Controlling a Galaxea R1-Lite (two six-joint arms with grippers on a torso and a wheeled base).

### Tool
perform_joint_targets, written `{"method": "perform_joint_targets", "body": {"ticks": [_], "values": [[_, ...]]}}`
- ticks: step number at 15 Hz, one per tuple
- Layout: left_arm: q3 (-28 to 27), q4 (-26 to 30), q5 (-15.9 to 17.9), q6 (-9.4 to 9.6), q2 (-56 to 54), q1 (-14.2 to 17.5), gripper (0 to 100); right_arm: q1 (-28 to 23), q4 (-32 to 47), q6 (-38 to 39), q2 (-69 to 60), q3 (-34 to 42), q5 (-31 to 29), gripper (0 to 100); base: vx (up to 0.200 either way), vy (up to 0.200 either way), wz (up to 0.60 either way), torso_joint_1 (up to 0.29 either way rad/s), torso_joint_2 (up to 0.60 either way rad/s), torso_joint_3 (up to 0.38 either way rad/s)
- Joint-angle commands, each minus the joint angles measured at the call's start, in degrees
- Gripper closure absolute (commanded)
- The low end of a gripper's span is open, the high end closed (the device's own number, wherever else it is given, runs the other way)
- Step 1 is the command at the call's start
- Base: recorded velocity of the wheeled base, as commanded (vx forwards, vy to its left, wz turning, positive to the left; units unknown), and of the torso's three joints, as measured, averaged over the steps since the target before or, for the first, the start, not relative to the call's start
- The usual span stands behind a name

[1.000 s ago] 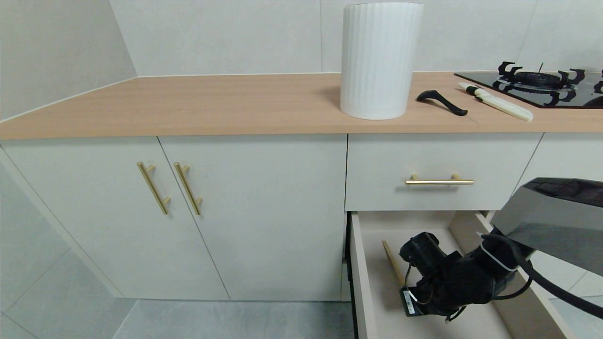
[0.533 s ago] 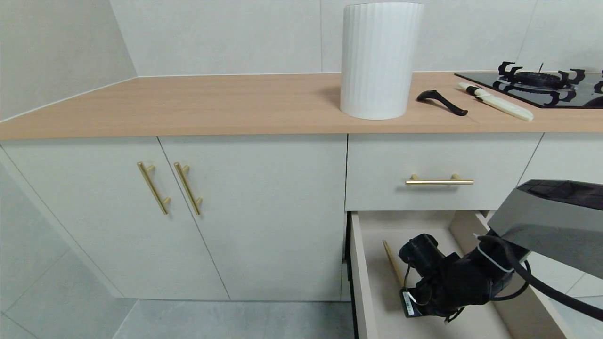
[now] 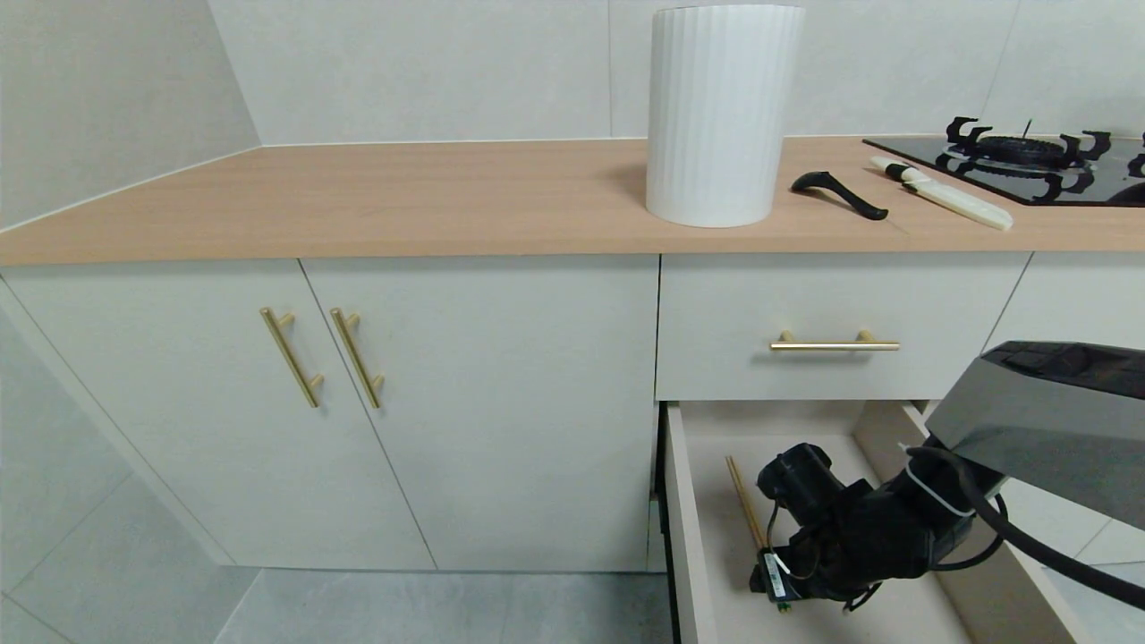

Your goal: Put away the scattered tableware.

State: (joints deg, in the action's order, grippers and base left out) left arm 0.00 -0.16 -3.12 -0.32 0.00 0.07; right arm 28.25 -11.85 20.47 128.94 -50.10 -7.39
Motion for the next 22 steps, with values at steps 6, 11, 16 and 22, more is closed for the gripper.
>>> {"method": "perform_joint_targets", "body": {"ticks": [6,11,16,22], "values": [[0.00,-0.02,-0.04,-0.03,0.09,0.01,0,-0.12,0.51,0.01,-8.18,1.06,-0.08,0,0.000,0.000,0.00,0.000,0.00,0.000],[0.00,-0.02,0.04,0.05,0.09,0.01,0,-0.12,2.09,-0.52,-25.05,3.26,-0.26,0,0.000,0.000,0.00,0.000,0.00,0.000],[0.00,-0.02,-0.04,0.05,0.09,0.01,0,-5.22,5.96,-3.86,-38.06,2.20,-0.79,0,0.000,0.000,0.00,0.000,0.00,0.000],[0.00,-0.02,-0.04,0.05,0.00,0.01,0,-5.92,5.70,-5.44,-41.84,1.94,-2.63,0,0.000,0.000,0.00,0.000,0.00,0.000]]}}
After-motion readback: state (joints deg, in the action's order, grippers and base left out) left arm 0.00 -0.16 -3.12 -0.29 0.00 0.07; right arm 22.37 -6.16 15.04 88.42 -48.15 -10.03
